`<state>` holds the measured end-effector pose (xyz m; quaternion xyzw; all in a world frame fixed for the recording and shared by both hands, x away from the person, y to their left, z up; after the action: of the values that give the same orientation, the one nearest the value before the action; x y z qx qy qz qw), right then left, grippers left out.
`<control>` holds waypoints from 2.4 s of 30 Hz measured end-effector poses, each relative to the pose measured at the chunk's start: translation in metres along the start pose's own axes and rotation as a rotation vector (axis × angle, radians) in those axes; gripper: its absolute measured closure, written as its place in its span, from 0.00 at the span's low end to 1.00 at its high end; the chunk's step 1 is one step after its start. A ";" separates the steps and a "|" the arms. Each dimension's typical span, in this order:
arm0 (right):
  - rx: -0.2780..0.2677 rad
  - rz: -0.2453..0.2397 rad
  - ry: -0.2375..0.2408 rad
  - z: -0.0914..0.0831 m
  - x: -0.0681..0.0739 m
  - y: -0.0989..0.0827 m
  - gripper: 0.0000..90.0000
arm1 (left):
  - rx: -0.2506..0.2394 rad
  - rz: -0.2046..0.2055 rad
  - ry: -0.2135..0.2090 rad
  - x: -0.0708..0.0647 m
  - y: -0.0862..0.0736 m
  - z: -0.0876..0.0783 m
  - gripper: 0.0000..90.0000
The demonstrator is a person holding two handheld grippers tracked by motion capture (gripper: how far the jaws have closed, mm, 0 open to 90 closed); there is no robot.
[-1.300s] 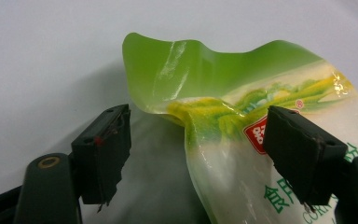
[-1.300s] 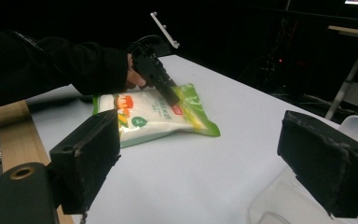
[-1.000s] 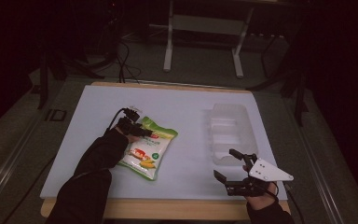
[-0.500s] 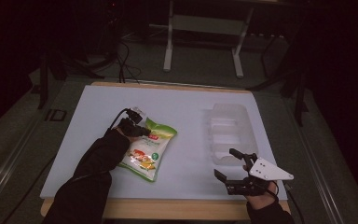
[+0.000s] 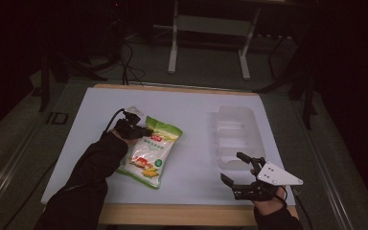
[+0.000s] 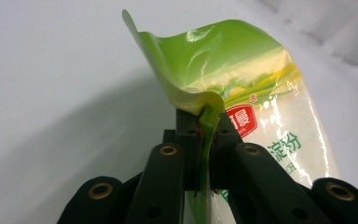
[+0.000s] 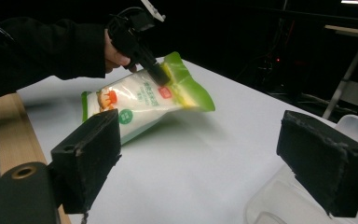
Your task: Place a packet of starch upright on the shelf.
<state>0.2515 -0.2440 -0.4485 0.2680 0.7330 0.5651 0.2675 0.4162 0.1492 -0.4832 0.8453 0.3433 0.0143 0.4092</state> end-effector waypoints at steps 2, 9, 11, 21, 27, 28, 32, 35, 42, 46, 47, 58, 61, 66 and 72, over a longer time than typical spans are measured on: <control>0.000 0.000 0.000 0.000 0.000 0.000 0.15 | -0.016 0.009 0.000 -0.004 0.001 -0.004 0.96; -0.005 0.006 -0.006 0.000 -0.001 0.001 0.15 | -0.049 0.046 -0.015 -0.019 0.007 -0.017 0.96; -0.003 0.016 0.001 0.000 -0.001 0.001 0.15 | -0.058 0.052 -0.019 -0.023 0.008 -0.019 0.96; -0.012 0.037 0.008 -0.001 -0.002 0.003 0.15 | -0.092 0.080 -0.065 -0.042 0.013 -0.036 0.96; -0.012 0.036 0.011 -0.001 -0.001 0.003 0.15 | -0.120 0.110 -0.088 -0.058 0.017 -0.043 0.97; -0.012 0.037 0.010 -0.001 -0.001 0.003 0.15 | -0.128 0.116 -0.100 -0.063 0.018 -0.045 0.97; -0.012 0.045 0.012 -0.001 -0.002 0.003 0.15 | -0.162 0.163 -0.106 -0.081 0.024 -0.053 0.97; -0.010 0.048 0.013 -0.001 -0.002 0.003 0.15 | -0.184 0.198 -0.094 -0.093 0.029 -0.058 0.97; -0.018 0.051 0.001 -0.001 -0.002 0.006 0.15 | -0.284 0.200 -0.069 -0.100 0.042 -0.067 0.97; -0.016 0.068 -0.006 -0.002 -0.004 0.008 0.15 | -0.330 0.195 -0.085 -0.105 0.050 -0.069 0.97; -0.016 0.075 -0.006 -0.002 -0.004 0.009 0.15 | -0.341 0.199 -0.077 -0.107 0.051 -0.069 0.97; -0.054 0.093 -0.009 0.011 -0.008 0.036 0.16 | -0.452 0.245 -0.106 -0.138 0.070 -0.074 0.97; -0.057 0.120 -0.005 0.023 -0.008 0.041 0.16 | -0.463 0.252 -0.130 -0.146 0.074 -0.071 0.97; -0.066 0.162 0.032 0.042 -0.005 0.046 0.16 | -0.462 0.254 -0.156 -0.155 0.078 -0.063 0.97; -0.052 0.188 0.073 0.056 0.001 0.044 0.25 | -0.443 0.261 -0.177 -0.161 0.076 -0.052 0.97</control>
<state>0.2939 -0.1952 -0.4182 0.3081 0.6989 0.6158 0.1933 0.3207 0.0567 -0.3535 0.7702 0.1830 0.0678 0.6072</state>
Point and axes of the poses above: each handheld gripper's, and its own axes: z roughly forward along the jaws, y roughly out of its top, x roughly to its left, the point moved 2 cm from there along z, roughly forward along the jaws, and after that the axes turned 6 degrees about -y, right-handed, at the moved point
